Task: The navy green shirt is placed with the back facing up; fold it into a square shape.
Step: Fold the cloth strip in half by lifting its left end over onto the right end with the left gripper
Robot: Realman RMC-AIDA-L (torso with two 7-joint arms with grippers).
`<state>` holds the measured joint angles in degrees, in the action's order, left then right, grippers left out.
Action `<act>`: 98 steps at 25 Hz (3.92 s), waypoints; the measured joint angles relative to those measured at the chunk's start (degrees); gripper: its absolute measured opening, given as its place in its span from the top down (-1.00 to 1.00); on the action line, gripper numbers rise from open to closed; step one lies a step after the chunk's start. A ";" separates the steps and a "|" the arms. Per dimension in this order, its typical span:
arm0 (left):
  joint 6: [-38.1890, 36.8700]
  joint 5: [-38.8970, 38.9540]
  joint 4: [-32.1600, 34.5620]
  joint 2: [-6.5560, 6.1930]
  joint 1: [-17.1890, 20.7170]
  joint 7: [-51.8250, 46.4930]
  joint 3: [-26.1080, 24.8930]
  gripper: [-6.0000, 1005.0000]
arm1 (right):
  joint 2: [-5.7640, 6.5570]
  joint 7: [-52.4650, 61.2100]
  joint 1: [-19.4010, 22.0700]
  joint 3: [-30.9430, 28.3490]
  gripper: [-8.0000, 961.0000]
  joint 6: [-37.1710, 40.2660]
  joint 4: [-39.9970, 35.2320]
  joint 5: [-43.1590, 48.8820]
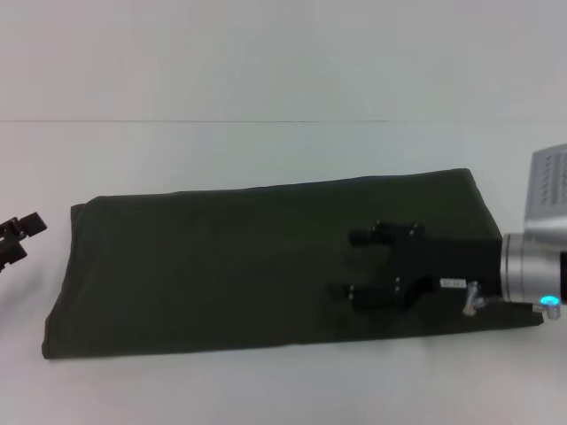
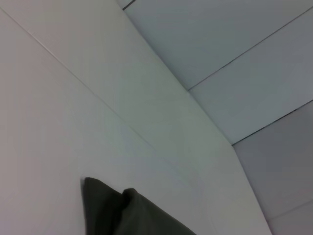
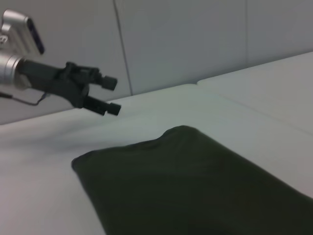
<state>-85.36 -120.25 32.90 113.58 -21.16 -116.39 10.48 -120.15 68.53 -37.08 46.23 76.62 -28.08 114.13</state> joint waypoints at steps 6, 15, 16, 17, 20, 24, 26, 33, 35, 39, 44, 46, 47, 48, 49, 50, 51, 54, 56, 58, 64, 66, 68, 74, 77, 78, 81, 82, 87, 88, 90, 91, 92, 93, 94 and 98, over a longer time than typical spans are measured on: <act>-4.13 0.02 -0.39 -0.50 -1.01 -1.76 5.04 -0.78 | -0.12 -2.87 -0.60 1.16 -0.93 -1.43 1.91 -0.14; 5.65 -0.07 -1.32 0.54 -3.30 -3.57 17.30 -0.78 | -0.16 -3.05 -0.60 1.22 -0.93 -2.00 2.26 -0.15; 7.11 -0.07 -1.35 0.57 -3.29 -3.65 17.32 -0.77 | -0.17 -3.06 -0.59 1.23 -0.93 -2.03 2.33 -0.15; 7.80 -0.07 -1.35 0.59 -3.26 -3.80 17.35 -0.77 | -0.17 -3.06 -0.58 1.23 -0.93 -2.14 2.40 -0.15; 10.46 -0.07 -1.35 0.62 -3.06 -4.67 17.56 -0.77 | -0.16 -3.07 -0.60 1.24 -0.93 -2.67 2.66 -0.14; 12.78 -0.07 -1.36 0.62 -2.90 -4.91 17.69 -0.77 | -0.16 -3.09 -0.75 1.23 -0.93 -3.01 2.77 -0.15; 13.42 -0.07 -1.35 0.61 -2.89 -4.91 17.71 -0.77 | -0.17 -3.10 -0.83 1.24 -0.93 -3.15 2.78 -0.15; 14.13 -0.07 -1.19 0.47 -2.77 -4.90 17.68 -0.77 | -0.17 -3.13 -1.11 1.23 -0.93 -3.52 2.84 -0.14; 13.48 -0.07 -1.01 0.10 -2.69 -4.90 17.46 -0.77 | -0.17 -3.14 -1.12 1.24 -0.93 -3.54 2.86 -0.14; 10.92 -0.34 -0.26 -1.23 -2.62 -4.92 17.44 -0.77 | -0.17 -3.14 -1.16 1.24 -0.93 -3.54 2.86 -0.14; 11.13 -2.78 0.81 -1.67 -2.74 -6.16 16.94 -0.77 | -0.16 -3.14 -1.23 1.35 -0.93 -3.54 2.86 -0.14; 11.69 -2.92 0.78 -1.63 -2.81 -6.20 17.12 -0.77 | -0.17 -3.14 -1.24 1.58 -0.93 -3.53 2.86 -0.14; 12.24 -2.94 0.67 -1.54 -2.81 -6.21 17.32 -0.77 | -0.16 -3.14 -1.24 1.63 -0.93 -3.54 2.86 -0.14; 12.87 -2.97 0.55 -1.37 -2.80 -6.21 17.60 -0.77 | -0.17 -3.14 -1.24 1.67 -0.93 -3.53 2.86 -0.14; 13.35 -2.99 0.48 -1.27 -2.78 -6.20 17.75 -0.77 | -0.17 -3.14 -1.24 1.67 -0.93 -3.54 2.86 -0.14; 13.77 -3.02 0.39 -1.20 -2.73 -6.18 17.87 -0.77 | -0.17 -3.14 -1.24 1.67 -0.93 -3.54 2.86 -0.14; 14.13 -3.03 0.30 -1.10 -2.68 -6.16 18.00 -0.77 | -0.17 -3.14 -1.24 1.67 -0.93 -3.56 2.86 -0.14; 14.75 -3.05 -0.03 -1.01 -2.62 -6.14 18.08 -0.77 | -0.17 -3.14 -1.24 1.74 -0.93 -3.57 2.86 -0.14; 15.16 -3.06 -0.23 -1.00 -2.62 -6.09 18.08 -0.77 | -0.17 -3.14 -1.24 1.78 -0.93 -3.58 2.86 -0.14; 15.52 -3.06 -0.34 -0.98 -2.57 -6.04 18.08 -0.77 | -0.17 -3.14 -1.27 1.78 -0.93 -3.61 2.86 -0.14; 16.68 -3.06 -0.55 -0.77 -2.52 -5.87 18.17 -0.77 | -0.17 -3.14 -1.31 1.77 -0.93 -4.23 2.91 -0.14; 17.10 -3.06 -0.56 -0.57 -2.47 -5.76 18.18 -0.77 | -0.16 -3.14 -1.32 1.76 -0.93 -4.24 2.96 -0.14; 17.63 -3.03 -0.55 -0.32 -2.47 -5.63 18.36 -0.77 | -0.17 -3.14 -1.32 1.76 -0.93 -4.25 2.99 -0.14; 18.61 -2.91 -0.51 -0.17 -2.52 -5.58 19.45 -0.77 | -0.17 -3.14 -1.41 1.76 -0.93 -4.31 3.03 -0.14; 18.60 -2.91 -0.51 -0.16 -2.58 -5.75 19.48 -0.77 | -0.17 -3.14 -1.41 1.76 -0.93 -4.31 3.04 -0.15; 18.53 -2.91 -0.51 -0.15 -2.60 -5.82 19.48 -0.77 | -0.17 -3.14 -1.41 1.76 -0.93 -4.31 3.04 -0.16; 18.01 -2.97 -0.55 -0.11 -2.71 -6.07 19.52 -0.77 | -0.17 -3.14 -1.41 1.76 -0.93 -4.31 3.04 -0.18; 17.69 -3.01 -0.57 -0.07 -2.78 -6.13 19.56 -0.77 | -0.17 -3.14 -1.42 1.76 -0.93 -4.31 3.04 -0.19; 16.59 -3.11 -0.60 0.04 -2.96 -6.34 19.60 -0.77 | -0.17 -3.14 -1.45 1.76 -0.93 -4.30 3.04 -0.23; 16.32 -3.12 -0.60 0.11 -3.02 -6.36 19.63 -0.76 | -0.17 -3.14 -1.47 1.76 -0.93 -4.30 3.04 -0.23; 15.65 -3.14 -0.61 0.27 -3.20 -6.52 19.65 -0.76 | -0.17 -3.14 -1.47 1.76 -0.93 -4.29 3.04 -0.24; 15.13 -3.14 -0.61 0.39 -3.39 -6.85 19.64 -0.76 | -0.17 -3.14 -1.48 1.76 -0.93 -4.28 3.04 -0.23; 14.73 -3.14 -0.61 0.50 -3.56 -7.12 19.65 -0.76 | -0.17 -3.14 -1.49 1.76 -0.93 -4.28 3.04 -0.23; 14.39 -3.14 -0.61 0.59 -3.75 -7.41 19.76 -0.77 | -0.16 -3.14 -1.51 1.76 -0.93 -4.28 3.04 -0.23; 14.04 -3.14 -0.65 0.77 -4.12 -7.70 20.11 -0.77 | -0.17 -3.14 -1.56 1.76 -0.93 -4.28 3.03 -0.24; 14.05 -3.14 -1.76 1.38 -5.71 -7.97 22.23 -0.77 | -0.17 -3.14 -1.75 1.76 -0.93 -4.28 3.01 -0.24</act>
<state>-71.31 -123.40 31.15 114.96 -26.87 -124.36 32.72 -120.32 65.39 -38.84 47.99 72.34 -25.07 113.90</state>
